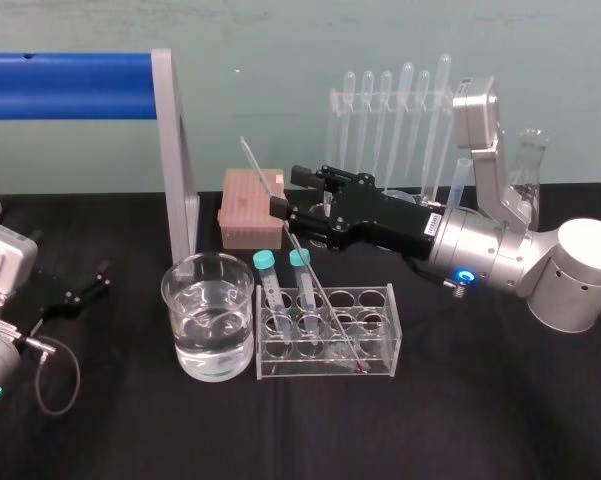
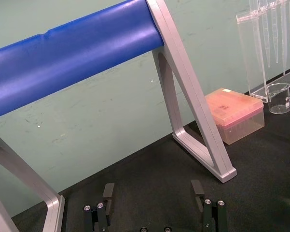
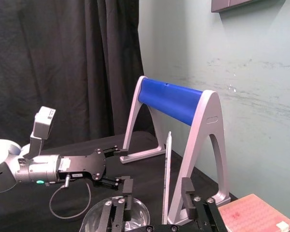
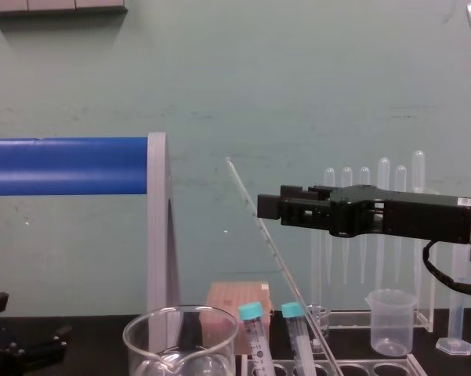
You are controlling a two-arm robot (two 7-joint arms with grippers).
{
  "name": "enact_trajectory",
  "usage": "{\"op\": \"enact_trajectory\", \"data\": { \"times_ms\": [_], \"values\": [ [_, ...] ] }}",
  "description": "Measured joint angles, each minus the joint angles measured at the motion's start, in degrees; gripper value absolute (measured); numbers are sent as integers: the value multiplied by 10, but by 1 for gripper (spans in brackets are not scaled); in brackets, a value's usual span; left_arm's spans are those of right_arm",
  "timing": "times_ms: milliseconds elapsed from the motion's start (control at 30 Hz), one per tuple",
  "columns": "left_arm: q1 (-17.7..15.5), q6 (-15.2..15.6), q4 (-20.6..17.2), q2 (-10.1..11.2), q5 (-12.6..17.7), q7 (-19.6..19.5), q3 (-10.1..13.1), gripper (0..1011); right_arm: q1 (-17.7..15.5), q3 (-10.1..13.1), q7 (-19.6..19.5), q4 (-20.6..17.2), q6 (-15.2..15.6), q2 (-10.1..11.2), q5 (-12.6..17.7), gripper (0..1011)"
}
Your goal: Hold the thermometer with one hand and immerse one end into the beaker, then reinsert it into the test tube rack.
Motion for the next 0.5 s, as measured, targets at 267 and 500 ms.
{"op": "enact_trajectory", "data": {
  "times_ms": [267,500],
  "values": [
    [0,0,0,0,0,0,0,1008,-16,30,-30,-13,2,0,22,861],
    [0,0,0,0,0,0,0,1008,-77,106,-190,-46,-1,6,16,1004]
  ]
}}
